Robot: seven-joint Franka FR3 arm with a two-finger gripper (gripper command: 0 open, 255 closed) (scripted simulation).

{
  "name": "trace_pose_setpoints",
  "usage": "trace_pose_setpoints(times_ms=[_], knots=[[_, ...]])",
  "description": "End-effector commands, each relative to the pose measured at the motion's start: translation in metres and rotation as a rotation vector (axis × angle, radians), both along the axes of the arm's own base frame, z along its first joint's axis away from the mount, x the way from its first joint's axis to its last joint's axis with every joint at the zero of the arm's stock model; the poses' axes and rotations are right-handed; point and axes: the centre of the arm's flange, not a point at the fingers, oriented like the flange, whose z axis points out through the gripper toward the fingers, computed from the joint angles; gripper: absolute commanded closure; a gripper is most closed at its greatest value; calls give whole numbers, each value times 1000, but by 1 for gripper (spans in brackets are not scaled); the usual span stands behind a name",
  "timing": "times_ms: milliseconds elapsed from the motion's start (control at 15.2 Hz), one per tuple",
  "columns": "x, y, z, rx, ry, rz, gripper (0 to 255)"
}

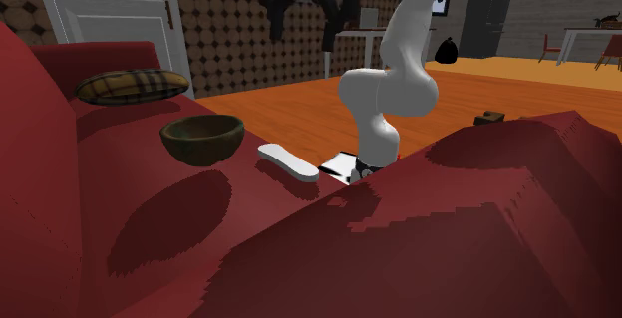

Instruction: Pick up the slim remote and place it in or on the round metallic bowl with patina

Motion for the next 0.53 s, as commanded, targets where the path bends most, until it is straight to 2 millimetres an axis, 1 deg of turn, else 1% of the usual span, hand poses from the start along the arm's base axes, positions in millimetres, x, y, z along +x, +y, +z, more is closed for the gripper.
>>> trace_pose_setpoints(times_ms=[0, 198, 462], knots=[[0, 0, 0, 0, 0, 0, 0], [-23, -10, -31, 0, 18, 147, 0], [-52, -30, -72, -1, 42, 344, 0]])
